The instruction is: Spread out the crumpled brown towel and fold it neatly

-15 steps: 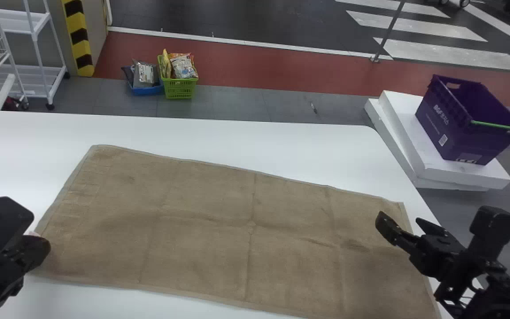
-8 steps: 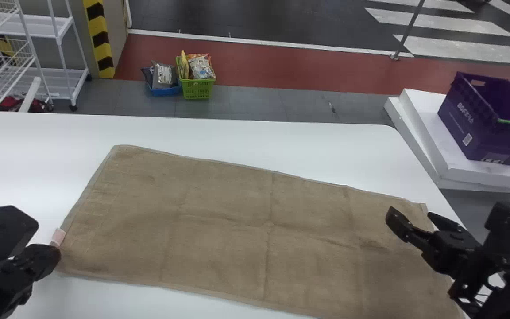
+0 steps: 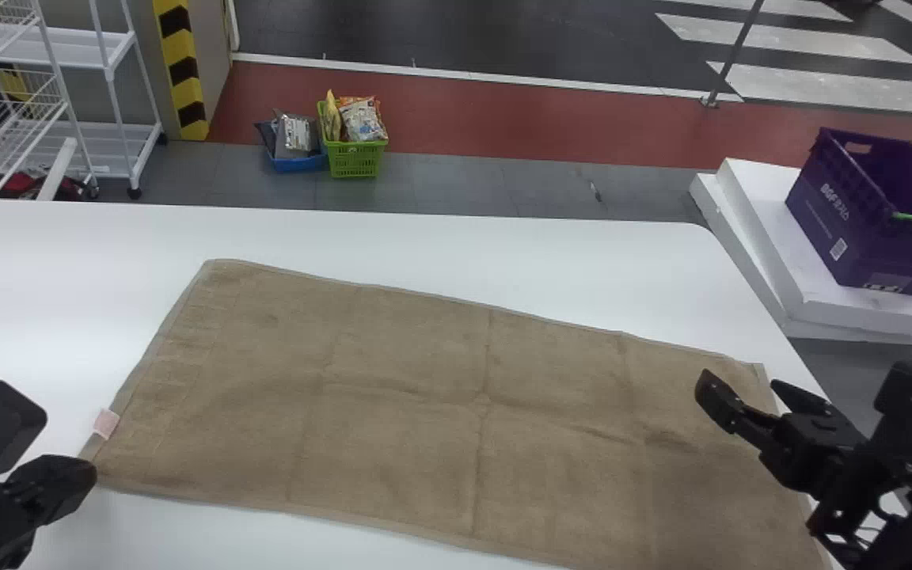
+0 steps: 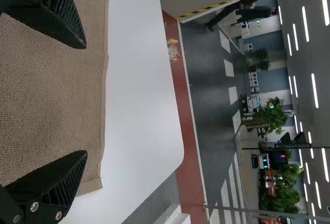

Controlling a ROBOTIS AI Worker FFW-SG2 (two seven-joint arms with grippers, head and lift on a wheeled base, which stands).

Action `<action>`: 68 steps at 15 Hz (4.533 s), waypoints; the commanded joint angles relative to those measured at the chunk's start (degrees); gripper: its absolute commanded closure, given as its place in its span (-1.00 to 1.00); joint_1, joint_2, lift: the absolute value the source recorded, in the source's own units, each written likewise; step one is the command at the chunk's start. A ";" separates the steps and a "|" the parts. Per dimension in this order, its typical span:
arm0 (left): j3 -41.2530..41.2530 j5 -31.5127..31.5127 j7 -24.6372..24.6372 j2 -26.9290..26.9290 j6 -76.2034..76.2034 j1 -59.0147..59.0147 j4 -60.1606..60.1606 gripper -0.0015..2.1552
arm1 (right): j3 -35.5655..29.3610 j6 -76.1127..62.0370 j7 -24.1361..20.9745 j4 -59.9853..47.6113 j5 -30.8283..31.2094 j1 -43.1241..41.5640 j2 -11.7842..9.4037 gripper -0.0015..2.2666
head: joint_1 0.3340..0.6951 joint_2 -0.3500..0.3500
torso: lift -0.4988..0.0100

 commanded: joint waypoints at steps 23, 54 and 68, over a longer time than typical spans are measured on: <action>-1.10 2.93 9.26 -0.09 -1.19 -2.61 7.08 0.75 | -0.38 -2.47 0.00 0.97 -1.76 0.77 0.05 -0.93 | 1.00 -0.59 | 0.46; 11.39 9.26 3.37 -0.24 -5.58 11.81 -1.62 0.75 | 2.87 -5.81 -0.09 4.04 -2.11 -0.02 0.05 -0.93 | 1.00 -0.26 | 0.46; 11.91 9.43 2.93 -0.24 -6.46 15.76 -3.47 0.75 | 3.31 -5.99 0.00 5.18 -2.29 -0.72 0.05 -0.93 | 1.00 -0.17 | 0.46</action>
